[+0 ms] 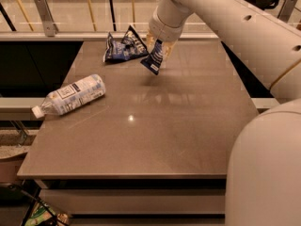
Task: Move rxbar blueberry near blue chip bag
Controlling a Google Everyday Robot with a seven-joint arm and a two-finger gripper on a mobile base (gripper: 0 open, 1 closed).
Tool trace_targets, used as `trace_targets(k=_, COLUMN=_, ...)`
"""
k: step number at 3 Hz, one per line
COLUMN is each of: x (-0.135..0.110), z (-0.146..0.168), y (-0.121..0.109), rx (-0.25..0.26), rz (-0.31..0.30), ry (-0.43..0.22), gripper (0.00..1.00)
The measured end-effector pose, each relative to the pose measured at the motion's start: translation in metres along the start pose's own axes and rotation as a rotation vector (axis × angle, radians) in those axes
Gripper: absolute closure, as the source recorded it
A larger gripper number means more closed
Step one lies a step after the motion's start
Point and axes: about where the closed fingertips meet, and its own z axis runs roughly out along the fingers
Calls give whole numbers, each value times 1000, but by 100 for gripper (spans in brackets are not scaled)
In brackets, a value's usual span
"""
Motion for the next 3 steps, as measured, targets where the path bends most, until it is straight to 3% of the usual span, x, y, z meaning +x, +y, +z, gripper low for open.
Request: trace_targets(k=3, x=30, z=22, y=-2, rx=-10, rz=-13, ry=5, gripper=100)
